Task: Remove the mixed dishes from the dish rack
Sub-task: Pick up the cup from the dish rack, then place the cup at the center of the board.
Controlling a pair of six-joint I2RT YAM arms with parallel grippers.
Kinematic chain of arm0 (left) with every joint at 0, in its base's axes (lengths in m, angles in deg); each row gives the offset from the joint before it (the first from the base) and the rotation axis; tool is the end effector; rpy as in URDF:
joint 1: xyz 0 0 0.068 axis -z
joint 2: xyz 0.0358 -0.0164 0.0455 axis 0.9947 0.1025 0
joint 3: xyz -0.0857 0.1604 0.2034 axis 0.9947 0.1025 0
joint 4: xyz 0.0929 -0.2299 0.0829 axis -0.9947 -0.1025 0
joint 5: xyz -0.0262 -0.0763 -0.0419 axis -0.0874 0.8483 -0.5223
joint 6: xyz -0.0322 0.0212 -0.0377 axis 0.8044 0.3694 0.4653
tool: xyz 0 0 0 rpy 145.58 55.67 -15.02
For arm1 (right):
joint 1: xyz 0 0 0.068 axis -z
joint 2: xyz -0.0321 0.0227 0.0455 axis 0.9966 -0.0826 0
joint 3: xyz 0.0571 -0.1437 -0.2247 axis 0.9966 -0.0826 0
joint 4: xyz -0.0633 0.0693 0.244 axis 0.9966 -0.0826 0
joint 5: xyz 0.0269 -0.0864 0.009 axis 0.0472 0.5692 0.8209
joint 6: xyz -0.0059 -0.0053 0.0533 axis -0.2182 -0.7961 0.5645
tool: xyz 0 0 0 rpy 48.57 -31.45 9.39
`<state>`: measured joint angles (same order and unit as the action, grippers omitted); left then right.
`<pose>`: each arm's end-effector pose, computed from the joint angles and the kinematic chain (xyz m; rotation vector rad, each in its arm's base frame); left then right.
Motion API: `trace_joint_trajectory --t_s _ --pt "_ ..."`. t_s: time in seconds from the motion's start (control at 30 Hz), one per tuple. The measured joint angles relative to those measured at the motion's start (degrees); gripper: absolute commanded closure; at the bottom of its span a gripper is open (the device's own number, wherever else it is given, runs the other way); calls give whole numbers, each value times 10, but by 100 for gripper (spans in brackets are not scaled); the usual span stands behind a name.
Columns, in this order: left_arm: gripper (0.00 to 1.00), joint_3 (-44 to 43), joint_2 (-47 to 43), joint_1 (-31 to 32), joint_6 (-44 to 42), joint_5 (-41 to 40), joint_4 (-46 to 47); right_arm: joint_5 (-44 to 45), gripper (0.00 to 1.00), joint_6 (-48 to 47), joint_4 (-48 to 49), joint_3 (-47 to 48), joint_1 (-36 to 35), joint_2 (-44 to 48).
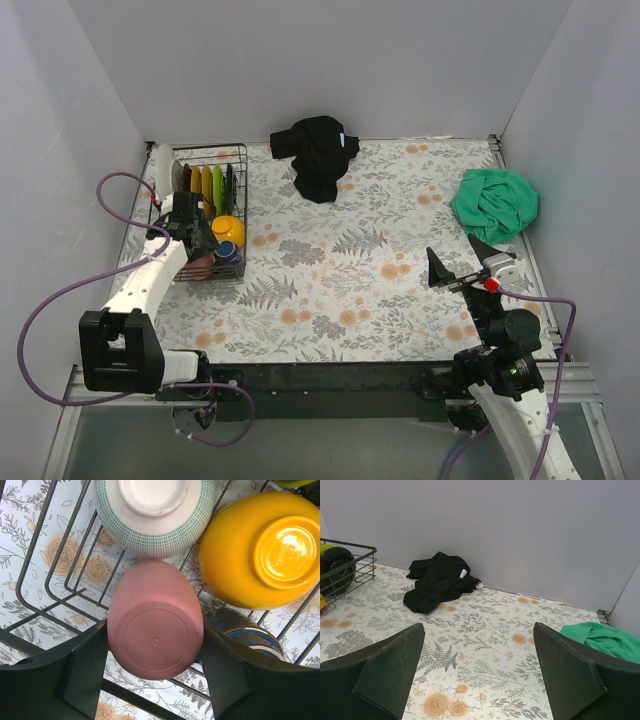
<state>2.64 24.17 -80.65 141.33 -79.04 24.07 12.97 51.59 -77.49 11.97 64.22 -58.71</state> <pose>0.2515 -0.0017 0.2408 -1.4205 2.0804 0.0340 0.0753 0.0262 0.2751 -0.2111 1.1900 0.1970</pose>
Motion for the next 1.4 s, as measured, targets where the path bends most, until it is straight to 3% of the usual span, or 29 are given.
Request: trace_joint_trajectory --t_s 0.27,0.67,0.9,1.1,1.4 --pt "54 -2 -22 0 -1 7 -9 0 2 -3 0 0 0 0" --pt "55 -67 -116 0 -10 40 -32 -49 2 6 -19 17 0 -24" --pt "54 -72 -175 0 -16 147 -8 -132 2 70 -43 94 0 -162" --pt "55 -57 -204 0 -5 297 64 -233 2 130 -41 101 0 -289" --pt "56 59 -206 3 92 507 228 -380 2 233 120 103 -10 -470"
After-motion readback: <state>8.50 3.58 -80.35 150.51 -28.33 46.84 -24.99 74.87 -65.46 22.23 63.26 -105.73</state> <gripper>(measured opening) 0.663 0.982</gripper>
